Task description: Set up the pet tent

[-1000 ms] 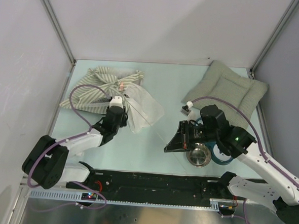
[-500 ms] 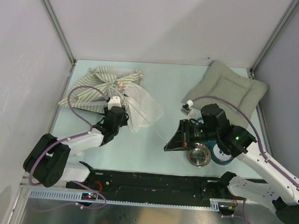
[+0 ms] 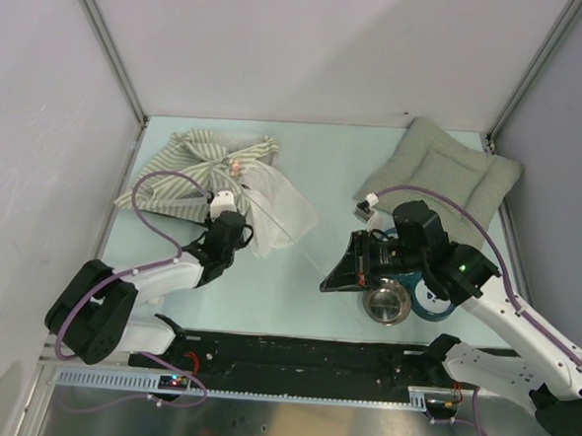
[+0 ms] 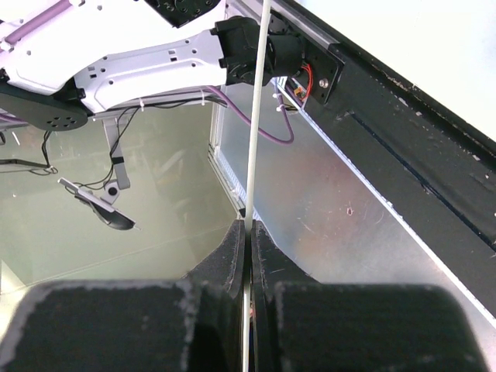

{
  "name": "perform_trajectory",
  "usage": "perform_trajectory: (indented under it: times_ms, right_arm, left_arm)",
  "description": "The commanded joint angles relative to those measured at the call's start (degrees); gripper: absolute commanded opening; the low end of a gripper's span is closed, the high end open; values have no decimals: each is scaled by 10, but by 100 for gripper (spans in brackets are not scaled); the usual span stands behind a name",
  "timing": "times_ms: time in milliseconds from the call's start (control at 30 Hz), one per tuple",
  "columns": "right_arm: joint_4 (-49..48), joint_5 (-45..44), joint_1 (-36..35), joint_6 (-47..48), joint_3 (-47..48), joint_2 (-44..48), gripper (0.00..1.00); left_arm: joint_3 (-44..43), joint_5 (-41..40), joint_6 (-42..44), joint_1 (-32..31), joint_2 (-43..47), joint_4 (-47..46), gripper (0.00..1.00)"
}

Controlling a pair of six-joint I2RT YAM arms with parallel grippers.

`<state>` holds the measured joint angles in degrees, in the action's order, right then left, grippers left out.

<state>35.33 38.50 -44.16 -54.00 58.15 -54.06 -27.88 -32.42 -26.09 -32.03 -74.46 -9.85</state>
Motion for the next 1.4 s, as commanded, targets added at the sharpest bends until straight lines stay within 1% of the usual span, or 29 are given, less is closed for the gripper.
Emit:
perform_trajectory:
  times_ms: [0,133,200,233,267,333,400,467,567,667,800,933,1067,1367]
  right_arm:
    - [-37,18,7,10,31,4,0]
    - [-39,22,9,10,31,1,0]
    - [-41,24,10,9,31,-1,0]
    - [-43,25,10,9,31,-1,0]
    - [-45,26,11,8,31,-2,0]
    - [-48,28,11,6,31,-3,0]
    - [-51,29,11,4,31,-3,0]
    - [-53,30,12,3,31,-3,0]
    - [-54,28,13,3,31,-4,0]
    - [-53,28,13,4,31,-4,0]
    - [-54,29,14,4,31,-6,0]
    - [-54,29,14,4,32,-5,0]
    - [-52,27,14,4,31,-3,0]
    - [-49,25,14,4,30,-1,0]
  left_arm:
    - [4,-17,-21,-5,-2,-12,37]
    - [0,-16,-20,-6,-6,-12,32]
    - [-1,-15,-18,-7,-6,-12,32]
    - [-1,-15,-18,-9,-6,-13,34]
    - [0,-15,-19,-9,-7,-13,39]
    - [1,-17,-20,-11,-8,-13,46]
    - [3,-18,-21,-14,-11,-13,49]
    - [6,-21,-23,-16,-13,-13,48]
    - [12,-25,-27,-18,-15,-15,40]
    - [12,-30,-28,-18,-14,-16,38]
    - [3,-39,-25,-18,-15,-17,39]
    - [-9,-50,-23,-17,-19,-20,43]
    - [-18,-58,-17,-18,-22,-21,44]
    - [-18,-70,-7,-17,5,-22,49]
